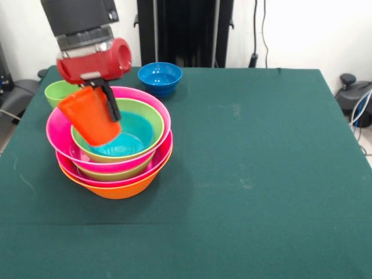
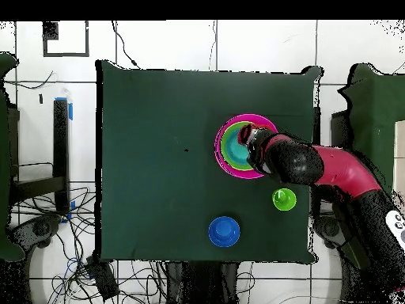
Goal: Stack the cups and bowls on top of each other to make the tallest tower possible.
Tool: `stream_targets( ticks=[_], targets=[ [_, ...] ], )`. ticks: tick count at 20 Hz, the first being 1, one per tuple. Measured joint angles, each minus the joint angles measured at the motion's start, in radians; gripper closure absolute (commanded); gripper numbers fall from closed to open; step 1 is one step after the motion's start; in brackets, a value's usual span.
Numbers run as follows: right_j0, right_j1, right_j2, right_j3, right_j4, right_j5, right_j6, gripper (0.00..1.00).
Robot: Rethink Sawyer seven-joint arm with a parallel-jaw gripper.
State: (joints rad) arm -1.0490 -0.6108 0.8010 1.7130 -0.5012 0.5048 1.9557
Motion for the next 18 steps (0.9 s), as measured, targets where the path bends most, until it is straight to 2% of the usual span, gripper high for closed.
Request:
stream_targets(
  ticks=[5, 10, 14, 18],
  targets=[
    [0.019, -0.092, -0.028, 0.001, 0.0, 0.0, 0.0, 1.0],
    [0.058, -0.146, -0.078, 0.001, -0.016, 0.0, 0.0, 1.0],
    [0.13, -0.182, -0.157, 0.001, -0.054, 0.0, 0.0, 1.0],
    [0.232, -0.209, -0.264, 0.005, -0.08, -0.001, 0.007, 1.0]
  ],
)
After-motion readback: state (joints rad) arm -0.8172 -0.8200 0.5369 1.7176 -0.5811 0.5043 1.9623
